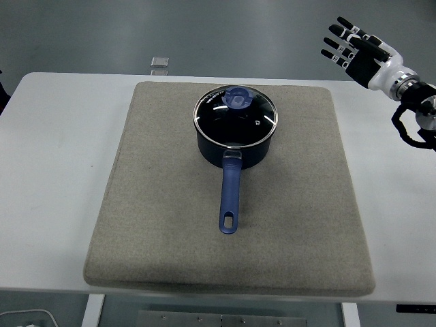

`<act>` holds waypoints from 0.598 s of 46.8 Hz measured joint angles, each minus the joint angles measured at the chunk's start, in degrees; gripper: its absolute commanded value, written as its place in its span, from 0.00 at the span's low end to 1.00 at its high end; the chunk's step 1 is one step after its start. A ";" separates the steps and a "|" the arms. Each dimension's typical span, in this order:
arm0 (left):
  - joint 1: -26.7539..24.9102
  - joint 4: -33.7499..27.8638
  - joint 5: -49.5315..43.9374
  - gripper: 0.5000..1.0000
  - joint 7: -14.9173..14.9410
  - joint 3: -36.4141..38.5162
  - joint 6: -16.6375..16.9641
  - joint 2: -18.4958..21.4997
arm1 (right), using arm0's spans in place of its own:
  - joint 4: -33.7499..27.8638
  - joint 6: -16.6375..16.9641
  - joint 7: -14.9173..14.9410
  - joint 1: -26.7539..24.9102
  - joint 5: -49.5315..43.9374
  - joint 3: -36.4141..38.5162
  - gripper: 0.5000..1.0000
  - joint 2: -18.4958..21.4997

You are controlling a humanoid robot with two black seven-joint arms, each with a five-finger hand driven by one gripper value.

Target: Lift the pot lid and place it to the right of the pot.

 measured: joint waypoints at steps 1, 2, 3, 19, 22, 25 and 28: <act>-0.01 0.00 0.00 1.00 0.00 0.00 0.00 0.00 | 0.00 0.00 0.00 0.00 0.00 0.00 0.83 0.00; -0.01 0.00 0.00 1.00 0.00 0.00 0.00 0.00 | 0.01 0.00 0.00 0.00 0.00 0.00 0.83 0.00; -0.02 0.00 0.00 1.00 0.00 0.00 0.00 0.00 | 0.01 0.00 0.00 0.00 0.00 0.00 0.83 0.01; -0.11 0.36 0.00 1.00 0.00 -0.01 -0.02 0.00 | -0.02 -0.62 0.13 0.00 -0.17 -0.08 0.83 -0.07; -0.11 0.61 0.00 1.00 0.00 -0.01 0.00 0.00 | -0.02 -0.83 0.13 0.00 -0.17 -0.09 0.83 -0.09; -0.11 0.62 0.00 1.00 0.00 -0.01 0.02 0.00 | -0.01 -0.87 0.13 0.00 -0.17 -0.10 0.83 -0.16; -0.11 0.48 0.00 1.00 0.00 -0.01 0.02 0.00 | -0.01 -0.87 0.13 0.00 -0.17 -0.10 0.83 -0.17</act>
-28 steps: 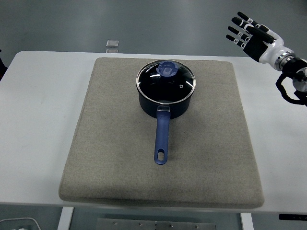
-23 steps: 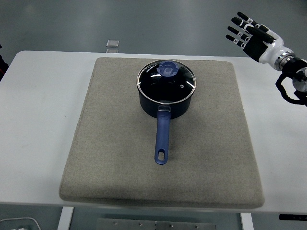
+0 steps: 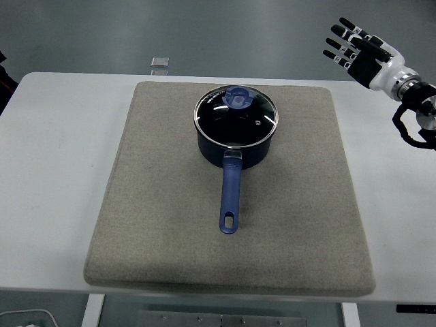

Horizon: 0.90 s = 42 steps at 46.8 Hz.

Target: Lift the pot lid and place it to the right of the pot.

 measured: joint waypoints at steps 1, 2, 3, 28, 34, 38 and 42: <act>0.00 -0.02 0.00 1.00 0.00 0.00 0.00 0.00 | 0.00 0.00 0.00 0.00 0.00 -0.04 0.83 0.00; 0.00 -0.02 0.00 1.00 0.00 0.00 0.00 0.00 | 0.01 0.00 0.00 0.00 0.00 -0.04 0.83 0.00; 0.00 -0.02 0.00 1.00 0.00 0.00 0.00 0.00 | 0.00 0.00 0.00 0.00 0.00 -0.04 0.83 0.01; 0.00 0.13 0.00 1.00 0.00 0.00 0.00 0.00 | -0.29 0.56 -0.03 0.20 -1.48 -0.47 0.83 -0.46; 0.00 0.14 0.00 1.00 0.00 0.00 0.00 0.00 | -0.31 0.59 -0.04 0.55 -4.17 -0.51 0.83 -0.11; 0.00 0.14 0.00 1.00 0.00 0.00 0.00 0.00 | -0.31 0.60 -0.05 0.74 -6.46 -0.33 0.83 0.19; 0.00 0.14 0.00 1.00 0.00 0.00 0.00 0.00 | -0.23 0.40 -0.05 0.98 -7.91 -0.30 0.83 0.32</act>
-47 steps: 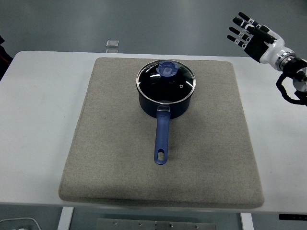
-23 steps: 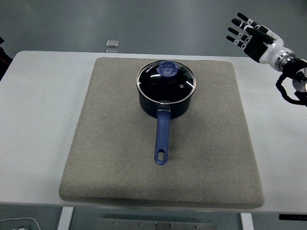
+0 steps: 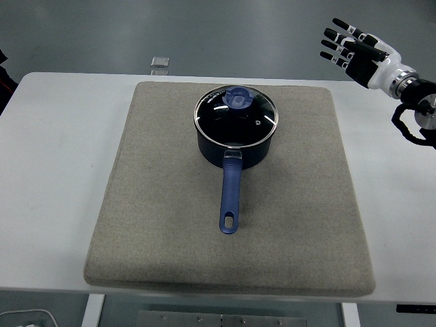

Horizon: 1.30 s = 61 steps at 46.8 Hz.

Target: Lift the pot lid and place it to the right of the pot.

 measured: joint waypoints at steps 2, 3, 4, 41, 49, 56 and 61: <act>-0.01 0.00 0.00 1.00 0.00 0.00 0.00 0.00 | 0.01 -0.04 0.00 0.33 -0.79 -0.03 0.83 0.03; 0.00 0.00 0.00 1.00 0.00 0.00 0.00 0.00 | 0.01 -0.05 0.00 0.58 -1.16 -0.13 0.83 0.06; 0.00 0.00 0.00 1.00 0.00 0.00 0.00 0.00 | 0.01 -0.05 0.01 0.84 -1.57 -0.24 0.83 0.08; -0.01 0.00 0.00 1.00 0.01 0.00 0.00 0.00 | 7.77 -0.19 0.04 12.01 -26.10 -11.30 0.83 -0.96; 0.00 -0.01 0.00 1.00 0.01 0.00 0.00 0.00 | 8.56 0.23 0.09 17.30 -27.88 -19.43 0.83 -0.88; 0.00 -0.01 0.00 1.00 0.01 0.01 0.00 0.00 | 9.68 0.44 0.09 22.85 -29.09 -28.63 0.83 -0.79; 0.00 -0.01 0.00 1.00 0.01 0.01 0.00 0.00 | 10.96 0.90 0.10 26.73 -29.17 -34.41 0.83 -0.79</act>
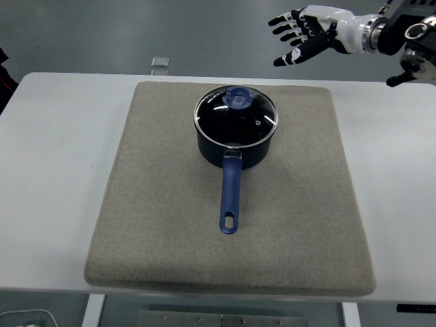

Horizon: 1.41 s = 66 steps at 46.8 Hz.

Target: Lift the pot lid and place it to the right of the pot.

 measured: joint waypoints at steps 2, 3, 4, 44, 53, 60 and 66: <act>0.01 0.00 0.00 1.00 -0.01 0.00 0.00 0.00 | 0.52 0.45 -0.01 1.01 -0.12 -1.52 0.83 0.08; 0.00 0.00 0.00 1.00 -0.01 0.00 0.00 0.00 | 0.75 0.74 -0.01 1.47 -0.28 -2.22 0.83 0.17; -0.01 0.00 0.00 1.00 -0.01 0.00 0.00 0.00 | 1.00 1.07 0.00 2.03 -0.56 -3.02 0.83 0.34; 0.01 0.00 0.00 1.00 -0.03 0.00 0.00 0.00 | 2.17 0.82 0.08 8.50 -7.92 -15.22 0.82 12.80; 0.00 0.00 0.00 1.00 -0.03 0.00 0.00 0.00 | 2.05 0.45 0.08 8.33 -8.35 -15.45 0.81 12.99; -0.01 0.00 0.00 1.00 -0.01 0.00 0.00 0.00 | 1.99 -0.87 0.08 7.61 -10.00 -16.33 0.81 14.11; 0.00 0.00 0.00 1.00 -0.01 0.00 0.00 0.00 | 1.89 -1.28 0.07 7.37 -10.21 -16.38 0.80 14.18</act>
